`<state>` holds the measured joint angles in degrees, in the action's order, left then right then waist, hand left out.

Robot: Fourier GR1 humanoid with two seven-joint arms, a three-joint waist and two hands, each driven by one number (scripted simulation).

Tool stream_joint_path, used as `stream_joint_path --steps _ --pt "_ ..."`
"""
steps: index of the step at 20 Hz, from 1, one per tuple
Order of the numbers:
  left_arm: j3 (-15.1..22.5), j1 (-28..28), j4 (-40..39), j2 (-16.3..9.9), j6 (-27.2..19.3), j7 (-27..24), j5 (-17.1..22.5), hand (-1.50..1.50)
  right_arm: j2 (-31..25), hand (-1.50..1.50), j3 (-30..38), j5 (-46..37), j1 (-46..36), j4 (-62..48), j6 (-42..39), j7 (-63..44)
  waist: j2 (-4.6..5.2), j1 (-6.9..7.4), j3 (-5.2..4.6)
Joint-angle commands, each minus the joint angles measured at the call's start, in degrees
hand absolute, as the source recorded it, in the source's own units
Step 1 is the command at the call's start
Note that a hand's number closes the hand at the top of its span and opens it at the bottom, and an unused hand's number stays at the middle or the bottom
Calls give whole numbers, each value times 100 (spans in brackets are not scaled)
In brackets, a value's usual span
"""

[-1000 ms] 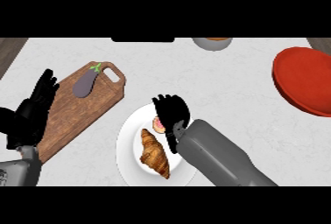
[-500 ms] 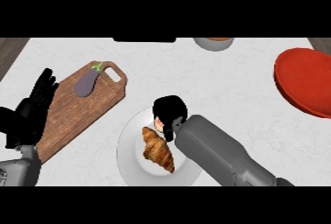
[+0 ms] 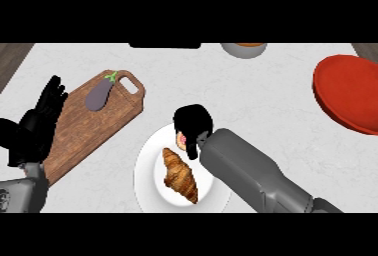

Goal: Pick the cupcake from the plate and place it in the bowl

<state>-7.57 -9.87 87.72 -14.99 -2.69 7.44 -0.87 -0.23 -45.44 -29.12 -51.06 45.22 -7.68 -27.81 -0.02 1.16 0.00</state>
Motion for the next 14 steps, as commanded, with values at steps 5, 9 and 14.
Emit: stream_joint_path --steps 5,9,14 --pt "-38 140 131 -41 -1 -43 -40 0 -1168 150 1489 83 -392 -1055 1181 -1084 85 -81 5" --pt "23 6 147 33 -23 -5 -35 0 -1796 150 2183 180 -838 -1693 1763 -2101 111 -10 2" --pt "12 23 246 -40 110 72 42 0 -2041 150 1888 -637 -1711 -2245 2399 -3063 66 163 -5"
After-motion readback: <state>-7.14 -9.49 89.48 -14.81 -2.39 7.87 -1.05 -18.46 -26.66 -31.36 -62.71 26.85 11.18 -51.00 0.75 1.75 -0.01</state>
